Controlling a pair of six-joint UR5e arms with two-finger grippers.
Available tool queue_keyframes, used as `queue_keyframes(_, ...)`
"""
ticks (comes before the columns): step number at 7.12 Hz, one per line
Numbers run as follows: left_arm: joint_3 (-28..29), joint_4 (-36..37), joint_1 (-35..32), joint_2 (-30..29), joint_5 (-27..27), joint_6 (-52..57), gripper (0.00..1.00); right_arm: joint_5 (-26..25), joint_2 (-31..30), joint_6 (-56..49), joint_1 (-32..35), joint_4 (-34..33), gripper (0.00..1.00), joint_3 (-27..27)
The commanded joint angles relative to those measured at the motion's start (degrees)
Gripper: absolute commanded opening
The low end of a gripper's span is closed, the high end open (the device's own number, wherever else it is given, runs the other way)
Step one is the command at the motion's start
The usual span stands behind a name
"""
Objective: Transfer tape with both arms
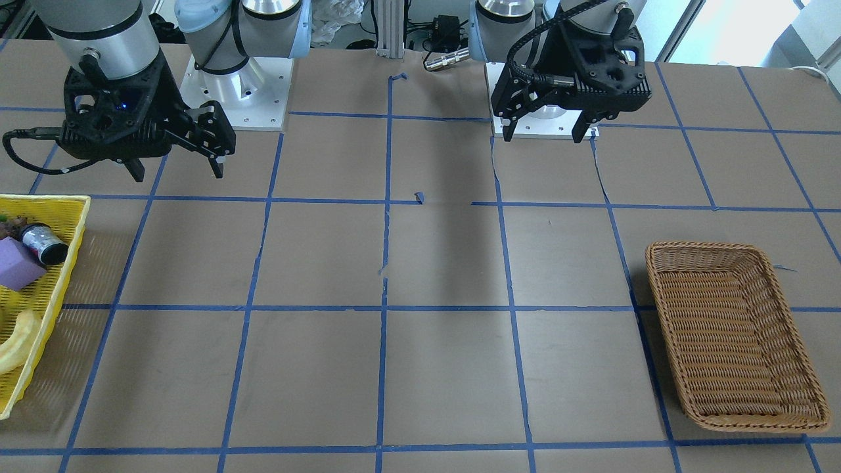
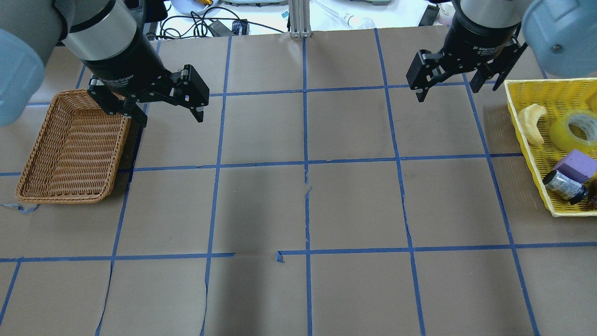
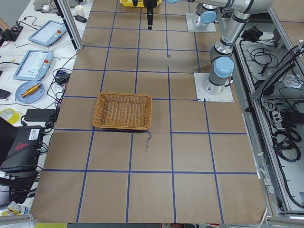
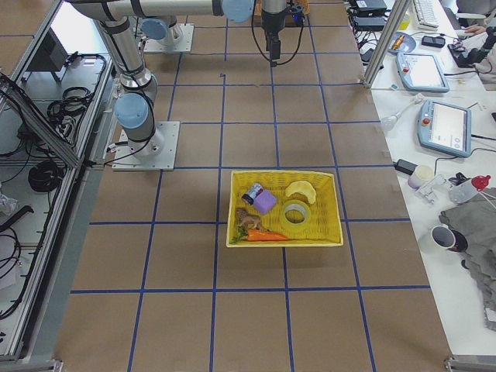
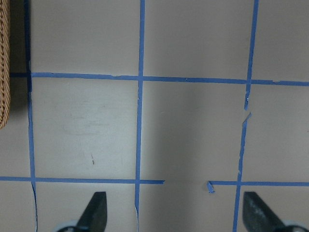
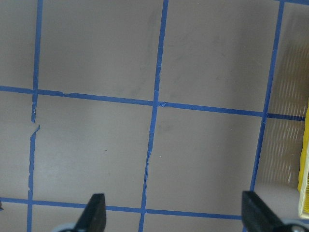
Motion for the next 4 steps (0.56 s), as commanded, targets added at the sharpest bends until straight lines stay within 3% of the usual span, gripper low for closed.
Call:
queue_keyframes(1, -0.1, 0.1, 0.2, 0.0, 0.0, 0.0, 1.00, 0.2, 0.1, 0.0, 0.0, 0.1, 1.00, 0.0)
queue_keyframes(4, -0.1, 0.1, 0.3, 0.1, 0.1, 0.1, 1.00, 0.1, 0.0, 0.0, -0.1, 0.4, 1.00, -0.1)
